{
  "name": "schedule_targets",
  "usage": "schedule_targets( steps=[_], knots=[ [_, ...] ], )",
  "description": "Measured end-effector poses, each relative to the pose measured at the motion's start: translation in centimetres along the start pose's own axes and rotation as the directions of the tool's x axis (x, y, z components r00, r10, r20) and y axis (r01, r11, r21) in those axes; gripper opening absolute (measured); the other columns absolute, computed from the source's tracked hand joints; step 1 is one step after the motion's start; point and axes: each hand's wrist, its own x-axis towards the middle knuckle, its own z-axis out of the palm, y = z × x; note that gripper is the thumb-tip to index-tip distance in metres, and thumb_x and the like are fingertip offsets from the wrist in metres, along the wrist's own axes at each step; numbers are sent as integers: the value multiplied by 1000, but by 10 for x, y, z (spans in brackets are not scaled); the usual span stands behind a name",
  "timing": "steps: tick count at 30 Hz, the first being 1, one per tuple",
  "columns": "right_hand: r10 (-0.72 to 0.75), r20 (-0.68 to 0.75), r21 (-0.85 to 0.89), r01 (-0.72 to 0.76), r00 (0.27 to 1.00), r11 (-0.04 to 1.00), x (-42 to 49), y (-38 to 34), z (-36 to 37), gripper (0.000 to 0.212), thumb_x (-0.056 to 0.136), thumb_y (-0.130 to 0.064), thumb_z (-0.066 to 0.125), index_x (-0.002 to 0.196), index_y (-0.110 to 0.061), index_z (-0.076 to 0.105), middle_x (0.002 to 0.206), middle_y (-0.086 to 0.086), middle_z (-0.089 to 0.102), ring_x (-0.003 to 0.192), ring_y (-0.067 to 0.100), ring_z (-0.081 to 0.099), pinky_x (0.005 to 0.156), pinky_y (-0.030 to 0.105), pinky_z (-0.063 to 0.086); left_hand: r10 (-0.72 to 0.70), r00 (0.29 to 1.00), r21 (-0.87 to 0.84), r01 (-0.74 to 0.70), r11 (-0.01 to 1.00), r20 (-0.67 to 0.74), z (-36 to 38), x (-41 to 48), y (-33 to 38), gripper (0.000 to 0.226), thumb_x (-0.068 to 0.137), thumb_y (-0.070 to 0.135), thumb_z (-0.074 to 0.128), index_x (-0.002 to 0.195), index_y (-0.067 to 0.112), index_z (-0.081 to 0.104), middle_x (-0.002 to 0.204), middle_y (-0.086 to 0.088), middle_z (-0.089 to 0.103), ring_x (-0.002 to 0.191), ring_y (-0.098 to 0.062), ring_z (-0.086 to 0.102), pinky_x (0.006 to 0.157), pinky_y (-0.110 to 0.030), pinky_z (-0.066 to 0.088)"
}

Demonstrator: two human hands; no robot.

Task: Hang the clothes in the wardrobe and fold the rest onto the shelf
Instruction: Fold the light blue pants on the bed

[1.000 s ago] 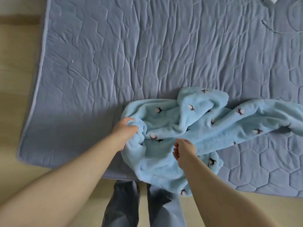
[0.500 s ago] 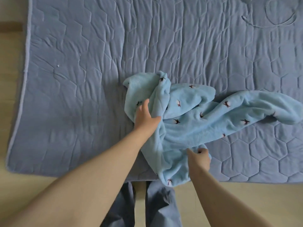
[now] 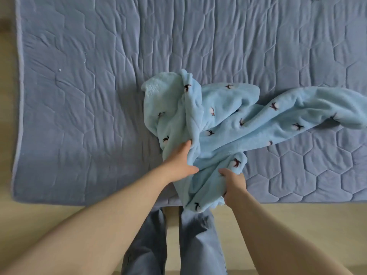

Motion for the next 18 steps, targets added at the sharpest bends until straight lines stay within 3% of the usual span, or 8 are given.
schedule_targets(
  steps=[3, 5, 7, 9, 12, 14, 16, 18],
  knots=[
    [-39, 174, 73, 27, 984, 997, -43, -31, 9, 18, 86, -16, 60, 101, -11, 53, 81, 12, 59, 67, 24, 57, 52, 30, 47, -21, 972, -45, 33, 998, 234, -22, -33, 18, 85, 85, 24, 64, 149, 32, 10, 155, 9, 13, 141, -13, 18, 101, -21, 24],
    [-96, 273, 117, 66, 957, 991, -69, -55, 19, 21, 88, -16, 57, 107, -8, 55, 79, 11, 60, 66, 22, 58, 48, 28, 46, 12, 967, -48, 0, 999, 256, -38, -52, 33, 84, 81, 23, 68, 148, 32, 16, 147, 10, 29, 133, -9, 30, 97, -18, 28],
    [-180, 369, 183, 119, 912, 976, -110, -81, 30, 15, 89, -17, 56, 100, -7, 57, 78, 10, 62, 66, 20, 61, 46, 26, 47, 49, 983, -104, -31, 994, 178, -57, -77, 50, 80, 78, 20, 71, 143, 29, 26, 136, 9, 42, 124, -9, 40, 99, -22, 36],
    [-270, 455, 254, 168, 849, 953, -155, -105, 38, 15, 91, -21, 53, 90, -7, 59, 77, 10, 64, 64, 20, 63, 49, 27, 50, 82, 996, -182, -84, 980, -21, -76, -102, 67, 58, 78, 19, 70, 129, 27, 43, 120, 6, 55, 115, -13, 50, 99, -29, 42],
    [-385, 571, 323, 233, 725, 917, -211, -137, 46, 21, 93, -22, 46, 89, -5, 57, 76, 12, 64, 65, 22, 65, 58, 30, 56, 39, 935, -292, -149, 945, -352, -107, -128, 88, 35, 79, 25, 66, 113, 20, 61, 108, -4, 66, 104, -23, 60, 96, -38, 46],
    [-470, 588, 287, 373, 658, 882, -257, -153, 49, 17, 93, -21, 46, 92, -6, 55, 76, 9, 61, 67, 20, 63, 64, 30, 54, 5, 884, -409, -222, 885, -468, -140, -157, 103, 24, 83, 13, 63, 106, 16, 64, 107, -13, 67, 102, -29, 62, 96, -44, 47],
    [-582, 550, 174, 600, 599, 781, -295, -167, 51, 10, 89, -10, 48, 92, -12, 58, 82, 5, 61, 68, 14, 59, 64, 23, 49, 23, 842, -429, -298, 853, -539, -174, -187, 122, 15, 87, 8, 56, 98, 16, 63, 101, -15, 67, 96, -29, 63, 91, -41, 50],
    [-720, 477, 60, 799, 503, 598, -335, -176, 53, 28, 83, 2, 45, 89, -21, 60, 89, 3, 62, 68, 12, 54, 61, 23, 45, 88, 794, -408, -400, 821, -601, -208, -225, 145, 12, 89, 9, 51, 89, 16, 61, 85, -11, 64, 80, -24, 60, 74, -30, 48]
  ],
)
